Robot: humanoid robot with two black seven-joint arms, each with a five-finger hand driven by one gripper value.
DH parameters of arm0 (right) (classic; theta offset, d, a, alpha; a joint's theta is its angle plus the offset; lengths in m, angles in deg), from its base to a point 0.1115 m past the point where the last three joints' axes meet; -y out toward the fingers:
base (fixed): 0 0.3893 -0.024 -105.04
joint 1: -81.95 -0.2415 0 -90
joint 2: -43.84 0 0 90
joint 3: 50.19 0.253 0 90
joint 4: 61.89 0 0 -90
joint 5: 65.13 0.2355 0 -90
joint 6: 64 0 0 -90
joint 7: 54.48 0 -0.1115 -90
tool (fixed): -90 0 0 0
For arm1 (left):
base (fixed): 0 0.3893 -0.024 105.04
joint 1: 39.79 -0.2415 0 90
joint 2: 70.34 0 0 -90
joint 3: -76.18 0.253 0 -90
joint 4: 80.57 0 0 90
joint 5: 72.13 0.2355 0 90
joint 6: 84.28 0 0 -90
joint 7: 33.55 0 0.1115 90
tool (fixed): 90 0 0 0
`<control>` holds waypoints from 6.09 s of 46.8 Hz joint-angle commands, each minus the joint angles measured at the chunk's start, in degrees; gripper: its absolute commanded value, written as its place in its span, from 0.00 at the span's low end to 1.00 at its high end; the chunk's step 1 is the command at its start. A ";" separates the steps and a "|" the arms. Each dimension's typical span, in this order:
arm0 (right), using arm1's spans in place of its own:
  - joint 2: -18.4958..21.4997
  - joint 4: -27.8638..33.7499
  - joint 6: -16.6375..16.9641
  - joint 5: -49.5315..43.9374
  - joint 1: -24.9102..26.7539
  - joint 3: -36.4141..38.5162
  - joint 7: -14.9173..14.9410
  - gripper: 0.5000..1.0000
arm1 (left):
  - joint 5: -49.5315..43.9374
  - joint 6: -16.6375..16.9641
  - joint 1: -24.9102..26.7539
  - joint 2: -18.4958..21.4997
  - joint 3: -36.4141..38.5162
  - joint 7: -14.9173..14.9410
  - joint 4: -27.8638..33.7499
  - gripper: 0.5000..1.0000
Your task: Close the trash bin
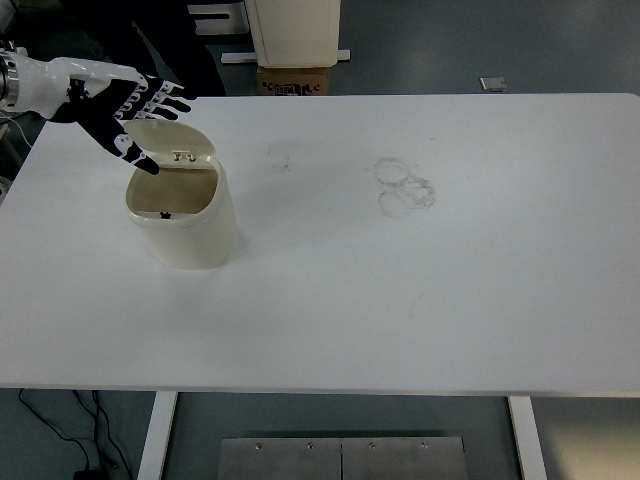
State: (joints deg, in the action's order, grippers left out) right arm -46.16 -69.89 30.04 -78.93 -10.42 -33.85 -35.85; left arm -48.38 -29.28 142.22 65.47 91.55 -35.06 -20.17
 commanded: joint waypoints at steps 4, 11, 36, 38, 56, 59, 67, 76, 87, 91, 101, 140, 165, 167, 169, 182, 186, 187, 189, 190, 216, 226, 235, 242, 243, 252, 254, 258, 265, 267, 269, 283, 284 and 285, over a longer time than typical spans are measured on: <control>0.00 0.00 0.00 0.00 -0.09 0.01 0.00 0.98 | -0.01 0.00 0.10 0.16 0.00 0.64 1.39 1.00; 0.00 0.00 0.00 0.00 -0.01 0.01 0.00 0.98 | -0.01 0.00 0.10 0.24 1.41 0.72 2.97 1.00; 0.00 0.00 0.00 0.00 -0.01 0.01 0.00 0.98 | -0.01 0.00 -1.13 0.86 2.20 0.73 5.60 1.00; 0.00 0.00 0.00 0.00 -0.01 0.01 0.00 0.98 | -0.01 0.00 -1.39 1.30 2.20 0.64 6.13 1.00; 0.00 0.00 0.00 0.00 -0.01 -0.07 0.00 0.98 | -0.01 0.00 -1.39 2.88 2.29 3.53 9.29 1.00; 0.00 0.00 0.00 0.00 -0.01 -0.08 0.00 0.98 | -0.01 0.00 -1.39 3.06 2.29 4.24 9.91 1.00; 0.00 0.00 0.00 0.00 -0.01 0.01 0.00 0.98 | 0.25 0.00 -1.48 3.58 2.73 4.33 10.26 1.00; 0.00 0.00 0.00 0.00 -0.09 0.01 0.00 0.98 | 0.86 0.00 -1.39 3.67 4.40 4.85 10.26 1.00; 0.00 0.00 0.00 0.00 -0.01 0.01 0.00 0.98 | 1.13 0.00 -1.39 3.58 4.66 5.82 10.18 1.00; 0.00 0.00 0.00 0.00 -0.01 0.01 0.00 0.98 | 1.13 0.00 -1.48 3.50 4.66 6.09 10.18 1.00; 0.00 0.00 0.00 0.00 -0.01 0.01 0.00 0.98 | 0.52 0.00 -0.60 3.23 4.14 6.00 10.00 1.00; 0.00 0.00 0.00 0.00 -0.01 0.01 0.00 0.98 | -22.07 0.00 -5.25 2.44 -0.87 5.38 -4.94 1.00; 0.00 0.00 0.00 0.00 -0.01 0.01 0.00 0.98 | -26.29 0.00 -22.04 1.13 -17.57 3.19 -17.59 1.00; 0.00 0.00 0.00 0.00 -0.01 0.01 0.00 0.98 | -26.29 0.00 -23.54 0.77 -18.80 1.87 -18.65 1.00; 0.00 0.00 0.00 0.00 -0.01 -0.08 0.00 0.98 | -26.29 0.00 -24.86 0.60 -19.94 0.38 -19.70 1.00; 0.00 0.00 0.00 0.00 -0.01 -0.07 0.00 0.98 | -29.19 0.00 -34.17 -2.04 -27.15 -6.13 -22.96 1.00; 0.00 0.00 0.00 0.00 -0.01 0.01 0.00 0.98 | -30.60 0.00 -36.46 -3.35 -29.35 -6.83 -24.45 1.00; 0.00 0.00 0.00 0.00 -0.01 -0.07 0.00 0.98 | -30.77 0.00 -36.99 -3.79 -29.87 -6.92 -24.97 1.00; 0.00 0.00 0.00 0.00 -0.09 -0.07 0.00 0.98 | -31.04 0.00 -38.21 -4.85 -30.75 -7.36 -26.12 1.00; 0.00 0.00 0.00 0.00 -0.01 0.01 0.00 0.98 | -31.13 0.00 -38.74 -5.38 -31.28 -7.53 -26.82 1.00; 0.00 0.00 0.00 0.00 -0.01 0.01 0.00 0.98 | -34.11 0.00 -48.06 -13.11 -42.97 -12.90 -35.97 1.00; 0.00 0.00 0.00 0.00 -0.01 0.01 0.00 0.98 | -34.38 0.00 -50.70 -14.61 -46.05 -12.99 -37.37 1.00; 0.00 0.00 0.00 0.00 -0.01 0.01 0.00 0.98 | -34.29 0.00 -51.05 -15.49 -47.98 -12.99 -38.34 1.00; 0.00 0.00 0.00 0.00 -0.01 -0.08 0.00 0.98 | -34.29 0.00 -51.05 -15.58 -47.98 -12.99 -38.34 1.00; 0.00 0.00 0.00 0.00 -0.09 0.01 0.00 0.98 | -34.29 0.00 -51.05 -15.58 -47.98 -12.99 -38.34 1.00; 0.00 0.00 0.00 0.00 -0.01 -0.08 0.00 0.98 | -34.38 0.00 -51.32 -15.66 -47.98 -12.99 -38.34 1.00; 0.00 0.00 0.00 0.00 -0.01 0.01 0.00 0.98 | -34.38 0.00 -51.58 -15.66 -47.98 -12.99 -38.34 1.00; 0.00 0.00 0.00 0.00 -0.09 0.01 0.00 0.98 | -34.29 0.00 -51.67 -15.66 -48.07 -12.99 -38.25 1.00; 0.00 0.00 0.00 0.00 -0.01 0.01 0.00 0.98 | -34.38 0.00 -51.76 -15.66 -48.07 -12.99 -38.25 1.00; 0.00 0.00 0.00 0.00 -0.01 0.01 0.00 0.98 | -34.29 0.00 -51.76 -15.66 -48.07 -12.99 -38.34 1.00; 0.00 0.00 0.00 0.00 -0.01 0.01 0.00 0.98 | -34.29 0.00 -51.76 -15.58 -48.07 -12.99 -38.25 1.00; 0.00 -0.09 0.44 -0.26 -0.09 -0.16 -0.09 0.98 | -34.29 0.00 -51.49 -15.58 -48.42 -12.99 -38.25 1.00; 0.00 -0.09 0.44 -0.26 -0.18 -0.16 -0.09 0.98 | -34.20 0.00 -51.41 -15.58 -48.51 -12.99 -38.25 1.00; 0.00 -0.09 0.44 -0.26 -0.27 -0.08 -0.09 0.98 | -34.29 0.00 -51.40 -15.58 -48.51 -12.99 -38.25 1.00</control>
State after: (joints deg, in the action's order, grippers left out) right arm -46.16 -70.00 30.47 -79.23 -10.48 -34.02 -35.94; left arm -82.63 -29.28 90.73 49.89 43.12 -48.05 -58.43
